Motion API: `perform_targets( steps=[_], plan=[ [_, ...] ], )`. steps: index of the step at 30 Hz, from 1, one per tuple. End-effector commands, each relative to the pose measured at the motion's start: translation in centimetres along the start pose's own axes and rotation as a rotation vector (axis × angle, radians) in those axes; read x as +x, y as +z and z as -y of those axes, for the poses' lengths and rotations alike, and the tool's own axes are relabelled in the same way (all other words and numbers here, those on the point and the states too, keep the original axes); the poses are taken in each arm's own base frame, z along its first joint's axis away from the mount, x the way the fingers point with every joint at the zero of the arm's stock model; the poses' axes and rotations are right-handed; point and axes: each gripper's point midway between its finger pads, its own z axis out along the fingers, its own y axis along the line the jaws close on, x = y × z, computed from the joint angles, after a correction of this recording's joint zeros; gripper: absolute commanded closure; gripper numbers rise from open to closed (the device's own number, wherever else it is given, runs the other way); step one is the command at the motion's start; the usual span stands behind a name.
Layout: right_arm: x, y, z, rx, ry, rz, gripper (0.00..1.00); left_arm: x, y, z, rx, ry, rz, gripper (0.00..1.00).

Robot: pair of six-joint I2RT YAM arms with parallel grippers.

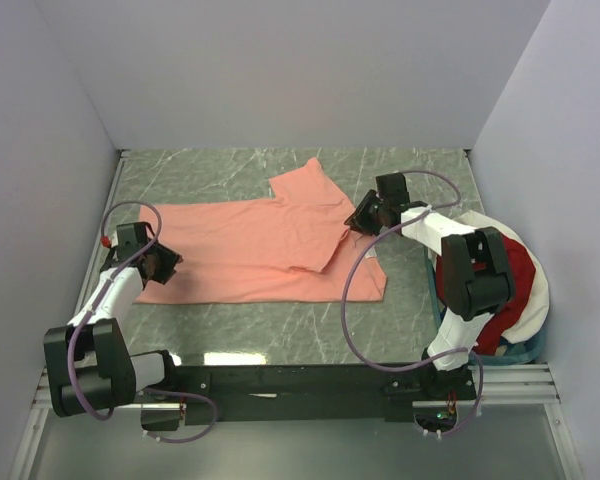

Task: Fold and stack the t-shirts
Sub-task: Fold the tshirt

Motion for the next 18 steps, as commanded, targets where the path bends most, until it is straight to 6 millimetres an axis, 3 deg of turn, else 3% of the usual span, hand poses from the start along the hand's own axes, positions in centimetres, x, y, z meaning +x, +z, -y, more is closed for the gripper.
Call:
perform_targets(
  steps=[1, 2, 6, 9, 10, 15, 18],
  plan=[
    [-2.1, -1.3, -2.2, -0.071, -0.037, 0.070, 0.59, -2.0, -0.4, 1.9, 0.032, -0.016, 0.052, 0.57],
    [-1.8, -1.6, -1.4, -0.054, -0.049, 0.074, 0.54, -2.1, -0.3, 2.0, 0.029, -0.013, 0.053, 0.56],
    [-0.4, -4.3, -1.8, -0.089, -0.095, 0.111, 0.48, -2.5, -0.4, 2.1, 0.029, -0.012, 0.065, 0.56],
    [2.4, -5.1, -1.7, -0.085, -0.150, 0.095, 0.48, -2.4, -0.3, 2.1, 0.030, -0.017, 0.062, 0.56],
    [3.7, -5.0, -0.9, -0.070, -0.158, 0.078, 0.48, -2.4, -0.2, 2.1, 0.026, -0.020, 0.063, 0.56],
    [9.2, -5.5, -1.7, -0.104, -0.213, 0.026, 0.48, -2.4, -0.4, 2.0, 0.016, -0.023, 0.065, 0.55],
    [11.3, -5.0, -1.6, -0.105, -0.216, -0.010, 0.49, -2.4, -0.4, 1.9, 0.012, -0.024, 0.063, 0.55]
  ],
)
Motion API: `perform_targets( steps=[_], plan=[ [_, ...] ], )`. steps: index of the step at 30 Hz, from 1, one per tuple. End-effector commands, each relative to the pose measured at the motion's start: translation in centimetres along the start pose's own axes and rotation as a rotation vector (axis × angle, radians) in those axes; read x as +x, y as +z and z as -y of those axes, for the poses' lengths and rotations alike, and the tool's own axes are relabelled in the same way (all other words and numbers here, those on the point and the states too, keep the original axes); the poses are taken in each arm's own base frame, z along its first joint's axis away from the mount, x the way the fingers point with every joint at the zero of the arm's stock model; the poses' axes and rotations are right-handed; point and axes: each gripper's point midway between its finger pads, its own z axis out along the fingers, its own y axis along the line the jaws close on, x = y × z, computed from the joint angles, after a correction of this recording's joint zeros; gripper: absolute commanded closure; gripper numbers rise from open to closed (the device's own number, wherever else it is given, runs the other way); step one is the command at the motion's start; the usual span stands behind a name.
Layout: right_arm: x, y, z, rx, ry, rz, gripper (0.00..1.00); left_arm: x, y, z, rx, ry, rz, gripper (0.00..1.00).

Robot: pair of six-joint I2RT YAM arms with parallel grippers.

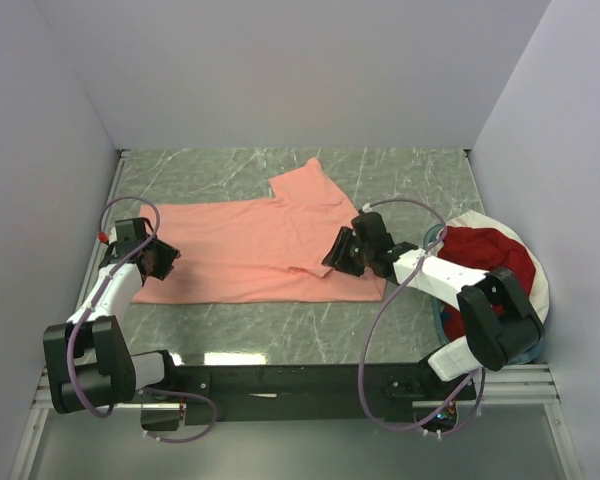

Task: Fold and stack the t-shirts
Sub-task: Fold the tshirt

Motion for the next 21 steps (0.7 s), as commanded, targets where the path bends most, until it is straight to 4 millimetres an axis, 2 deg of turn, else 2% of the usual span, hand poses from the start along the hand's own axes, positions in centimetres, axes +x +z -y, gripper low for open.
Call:
perform_targets(
  steps=[1, 5, 12, 20, 21],
  plan=[
    [0.3, 0.3, -1.1, -0.025, 0.004, 0.035, 0.49, -1.2, -0.3, 1.1, 0.012, -0.009, 0.031, 0.55],
    [1.1, 0.9, -1.1, -0.015, 0.001, 0.024, 0.49, -1.7, -0.3, 0.5, -0.015, -0.006, 0.059, 0.55],
    [1.2, 1.8, -1.5, -0.013, 0.001, 0.007, 0.49, -1.8, -0.4, 0.7, -0.010, -0.006, 0.060, 0.55],
    [2.0, 1.9, -0.5, 0.010, 0.014, -0.001, 0.49, -2.0, -0.6, 0.9, -0.007, -0.005, 0.066, 0.55],
    [1.7, 2.1, -1.1, -0.011, 0.013, 0.009, 0.49, -1.9, -0.6, 0.9, -0.006, -0.005, 0.065, 0.55]
  ],
)
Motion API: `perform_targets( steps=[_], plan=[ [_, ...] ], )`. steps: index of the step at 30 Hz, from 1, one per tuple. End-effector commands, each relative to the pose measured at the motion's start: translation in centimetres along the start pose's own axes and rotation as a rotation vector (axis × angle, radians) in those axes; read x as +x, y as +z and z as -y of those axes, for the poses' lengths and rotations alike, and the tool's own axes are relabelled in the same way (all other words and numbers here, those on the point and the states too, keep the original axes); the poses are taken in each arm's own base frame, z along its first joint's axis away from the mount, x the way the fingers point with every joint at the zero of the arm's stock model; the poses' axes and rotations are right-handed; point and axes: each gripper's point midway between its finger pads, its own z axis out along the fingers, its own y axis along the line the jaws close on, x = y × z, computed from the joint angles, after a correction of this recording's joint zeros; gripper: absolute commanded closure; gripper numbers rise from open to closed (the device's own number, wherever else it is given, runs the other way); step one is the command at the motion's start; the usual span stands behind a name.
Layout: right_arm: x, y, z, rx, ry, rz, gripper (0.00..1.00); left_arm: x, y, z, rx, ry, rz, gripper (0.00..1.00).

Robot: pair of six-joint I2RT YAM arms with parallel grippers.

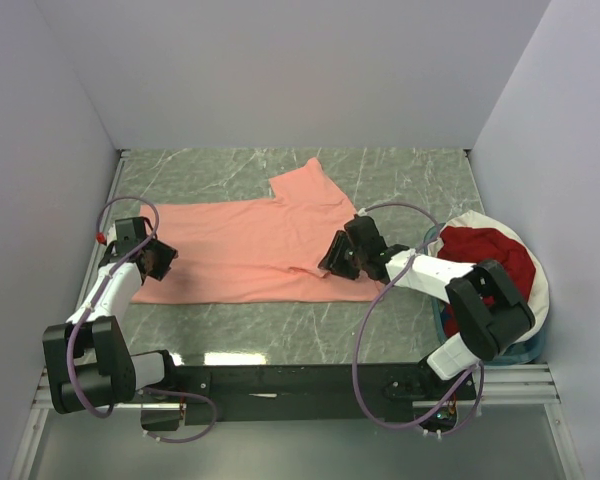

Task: Fold and stack the t-shirts
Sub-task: Fold the tshirt

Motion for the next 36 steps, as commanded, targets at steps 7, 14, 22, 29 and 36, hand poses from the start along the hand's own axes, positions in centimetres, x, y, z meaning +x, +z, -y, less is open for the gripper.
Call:
perform_targets(
  steps=[7, 14, 22, 29, 36],
  plan=[
    [-1.7, 1.2, -2.3, -0.051, 0.011, 0.044, 0.50, -1.5, -0.7, 1.3, 0.028, -0.009, 0.045, 0.54],
    [-2.2, 1.0, -3.1, -0.067, 0.003, 0.047, 0.65, -1.5, -0.8, 1.4, 0.030, -0.007, 0.045, 0.55],
    [-1.9, 0.6, -2.7, -0.056, -0.012, 0.047, 0.73, -1.6, -0.8, 1.7, 0.038, -0.008, 0.044, 0.55],
    [-1.0, -0.2, -1.9, -0.063, -0.006, 0.037, 0.60, -1.5, -0.6, 1.8, 0.043, -0.009, 0.036, 0.55],
    [0.3, -0.1, -1.5, -0.073, 0.008, 0.012, 0.55, -1.5, -0.5, 1.7, 0.042, -0.011, 0.036, 0.55]
  ],
)
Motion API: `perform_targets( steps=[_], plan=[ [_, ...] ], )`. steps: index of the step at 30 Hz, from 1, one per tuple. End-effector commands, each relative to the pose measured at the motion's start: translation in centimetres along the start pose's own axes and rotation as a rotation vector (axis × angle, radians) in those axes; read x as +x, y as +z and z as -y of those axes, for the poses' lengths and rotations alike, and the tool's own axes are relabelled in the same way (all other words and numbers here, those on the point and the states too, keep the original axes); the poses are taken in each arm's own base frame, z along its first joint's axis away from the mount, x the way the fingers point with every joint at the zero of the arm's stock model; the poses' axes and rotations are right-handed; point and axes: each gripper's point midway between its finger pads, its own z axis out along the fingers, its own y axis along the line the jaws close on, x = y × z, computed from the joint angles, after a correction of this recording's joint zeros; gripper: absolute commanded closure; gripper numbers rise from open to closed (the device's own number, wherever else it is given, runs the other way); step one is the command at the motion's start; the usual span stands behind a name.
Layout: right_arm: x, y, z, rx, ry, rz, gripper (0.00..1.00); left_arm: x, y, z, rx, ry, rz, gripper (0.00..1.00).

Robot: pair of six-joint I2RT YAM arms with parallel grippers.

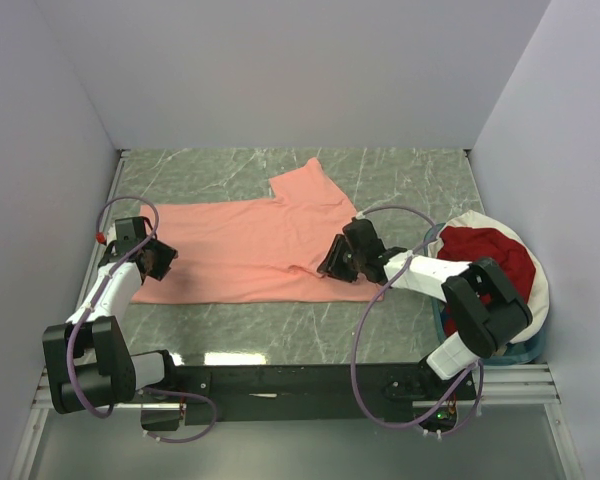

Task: Fold and stack the t-shirts
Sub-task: Fold the tshirt

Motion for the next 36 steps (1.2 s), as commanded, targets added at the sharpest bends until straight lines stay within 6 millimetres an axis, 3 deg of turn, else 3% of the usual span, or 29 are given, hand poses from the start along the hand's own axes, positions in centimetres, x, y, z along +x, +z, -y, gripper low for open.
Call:
perform_targets(
  steps=[1, 13, 17, 19, 23, 24, 28, 29, 36],
  plan=[
    [-0.3, -0.5, -1.5, -0.056, -0.002, 0.024, 0.55, -1.4, -0.4, 1.7, 0.045, -0.009, 0.037, 0.55],
    [-0.1, 0.4, -3.1, -0.092, 0.017, -0.003, 0.55, -1.4, -0.3, 1.8, 0.044, -0.014, 0.036, 0.55],
    [-0.4, 0.6, -3.4, -0.092, 0.017, -0.001, 0.62, -1.4, -0.1, 1.7, 0.042, -0.017, 0.035, 0.55],
    [-0.9, 0.6, -3.6, -0.085, 0.011, 0.015, 0.68, -1.4, -0.1, 1.6, 0.039, -0.017, 0.034, 0.55],
    [-2.8, 0.6, -4.6, -0.065, -0.018, 0.061, 0.94, -1.5, -0.1, 1.5, 0.031, -0.032, 0.040, 0.55],
    [-3.5, 0.6, -5.1, -0.056, -0.034, 0.069, 0.96, -1.8, -0.2, 1.5, 0.027, -0.036, 0.055, 0.55],
    [-5.6, 1.2, -6.5, -0.027, -0.076, 0.091, 1.00, -2.7, -0.3, 0.8, -0.025, -0.096, 0.104, 0.55],
    [-6.6, 1.1, -7.6, -0.036, -0.084, 0.111, 1.00, -2.9, -0.3, 0.7, -0.037, -0.124, 0.113, 0.55],
    [-7.7, 3.4, -8.1, 0.021, -0.136, 0.085, 1.00, -4.7, 0.7, 0.4, -0.163, -0.207, 0.153, 0.55]
  ],
)
